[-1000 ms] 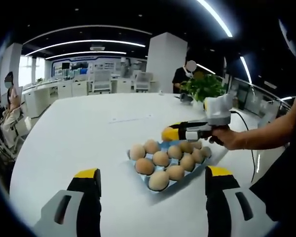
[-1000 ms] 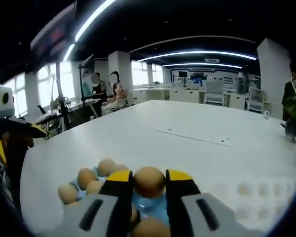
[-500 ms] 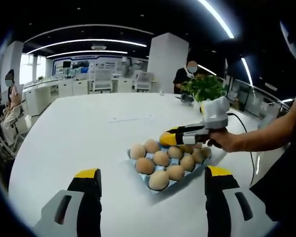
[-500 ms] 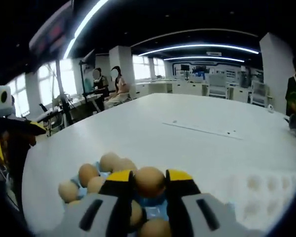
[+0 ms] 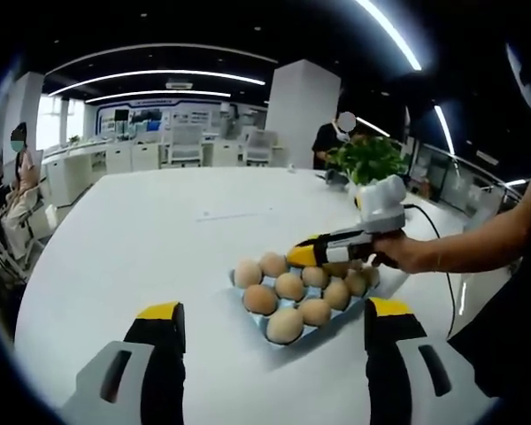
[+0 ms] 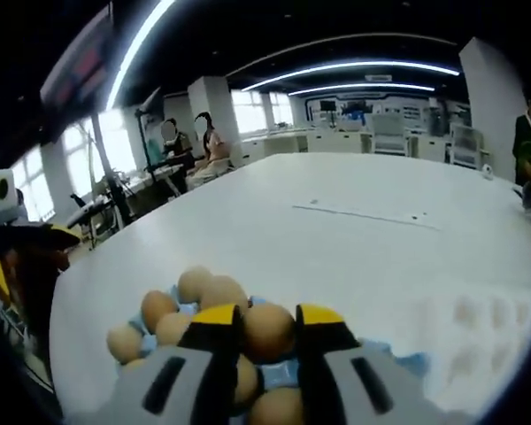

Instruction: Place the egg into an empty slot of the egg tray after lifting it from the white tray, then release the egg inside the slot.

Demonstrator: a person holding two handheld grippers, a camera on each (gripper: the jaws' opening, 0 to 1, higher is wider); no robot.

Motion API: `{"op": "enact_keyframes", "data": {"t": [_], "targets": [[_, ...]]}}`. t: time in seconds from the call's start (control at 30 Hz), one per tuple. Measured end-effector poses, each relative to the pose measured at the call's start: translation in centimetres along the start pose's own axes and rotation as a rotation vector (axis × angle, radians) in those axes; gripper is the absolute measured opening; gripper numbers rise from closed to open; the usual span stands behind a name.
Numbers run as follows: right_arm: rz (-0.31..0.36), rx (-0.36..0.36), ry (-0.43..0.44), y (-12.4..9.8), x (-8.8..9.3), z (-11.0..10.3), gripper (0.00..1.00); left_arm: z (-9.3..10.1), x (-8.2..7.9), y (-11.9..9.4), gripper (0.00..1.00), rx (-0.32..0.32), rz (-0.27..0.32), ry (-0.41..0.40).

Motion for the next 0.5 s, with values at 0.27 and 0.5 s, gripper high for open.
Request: {"op": "enact_keyframes", "data": {"t": [0.27,0.5], "targets": [[-0.012,-0.011,0.017,0.0,0.0,0.2,0.28,0.2,-0.1,-0.1,0.85,0.0,0.003,0.006],[-0.004,-0.002,0.022,-1.0,0.0,0.6,0.28,0.3,-0.1,-0.1,0.84,0.002,0.002,0.007]]}}
Point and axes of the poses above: the point that each gripper's makers call its tool centre point, and the gripper's own axes: y roughly forward along the fingers, z roughly to its right, x roughly out of its underside, the point moved 7 cm from there along -y, roughly backward along the fingers, and after that the axes turned 2 degrees about x, right-handed, at the moved point
